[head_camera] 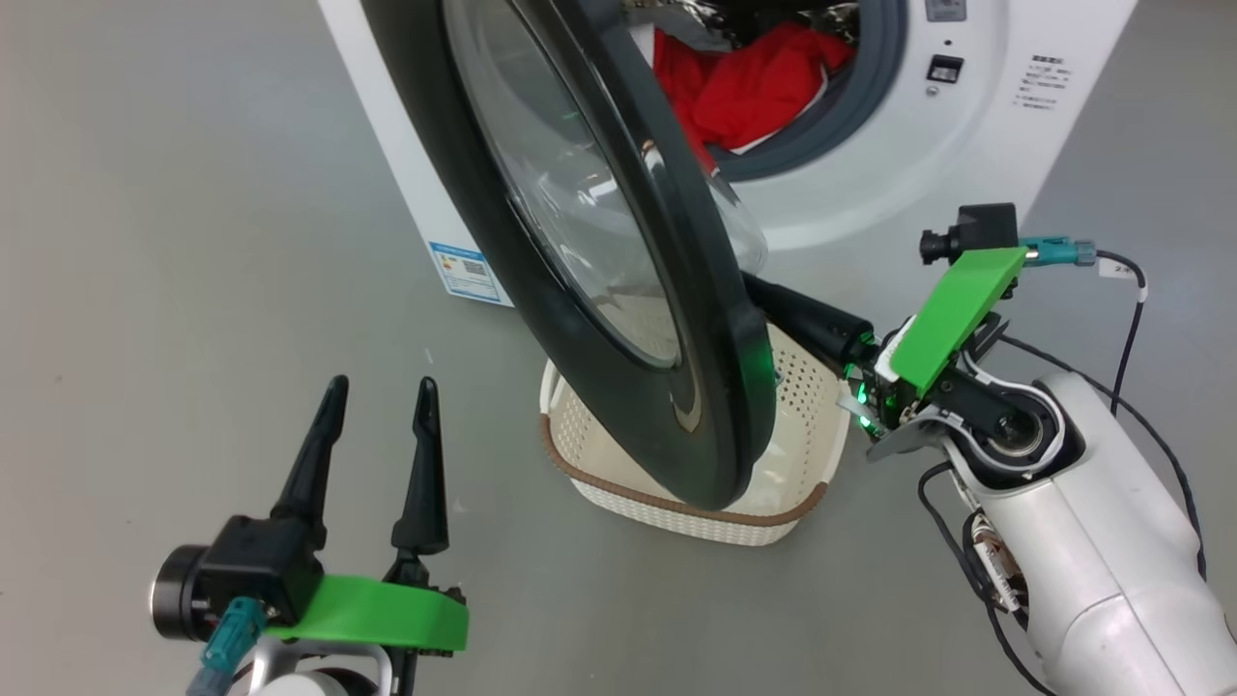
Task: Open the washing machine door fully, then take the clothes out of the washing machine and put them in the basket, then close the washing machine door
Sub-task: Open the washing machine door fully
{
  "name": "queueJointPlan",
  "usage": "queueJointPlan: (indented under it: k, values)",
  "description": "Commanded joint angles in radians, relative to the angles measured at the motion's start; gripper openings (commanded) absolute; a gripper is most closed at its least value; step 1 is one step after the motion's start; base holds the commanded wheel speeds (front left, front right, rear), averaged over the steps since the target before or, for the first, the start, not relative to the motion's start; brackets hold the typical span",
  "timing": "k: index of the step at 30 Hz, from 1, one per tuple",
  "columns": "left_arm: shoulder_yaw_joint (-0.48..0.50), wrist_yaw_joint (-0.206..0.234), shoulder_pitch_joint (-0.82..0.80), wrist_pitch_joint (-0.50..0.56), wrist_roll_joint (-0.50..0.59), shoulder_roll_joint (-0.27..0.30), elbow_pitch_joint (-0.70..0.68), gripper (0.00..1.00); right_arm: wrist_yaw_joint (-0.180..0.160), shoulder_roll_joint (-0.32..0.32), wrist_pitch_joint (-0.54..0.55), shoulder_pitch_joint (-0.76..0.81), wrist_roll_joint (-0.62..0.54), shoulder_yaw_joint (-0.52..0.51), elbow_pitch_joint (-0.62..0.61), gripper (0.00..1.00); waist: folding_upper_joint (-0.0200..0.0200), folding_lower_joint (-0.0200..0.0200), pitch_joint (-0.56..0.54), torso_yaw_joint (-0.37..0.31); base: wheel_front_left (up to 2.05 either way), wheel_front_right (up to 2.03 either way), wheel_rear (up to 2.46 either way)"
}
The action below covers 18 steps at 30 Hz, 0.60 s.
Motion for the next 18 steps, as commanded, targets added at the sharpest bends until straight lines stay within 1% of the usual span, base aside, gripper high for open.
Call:
queueJointPlan:
  k: [1,18]
  values:
    - [0.031,0.009,-0.009,0.003,-0.007,0.022,-0.030,1.00,0.008,0.025,0.009,0.010,0.011,0.030,-0.044,0.00,0.0000,0.0000,-0.012,0.024,0.00,0.00,0.00]
    - [0.019,0.012,0.006,0.002,-0.021,0.022,-0.036,1.00,0.008,0.026,0.022,0.086,0.018,0.089,-0.101,0.00,0.0000,0.0000,-0.035,0.098,0.00,0.00,0.00]
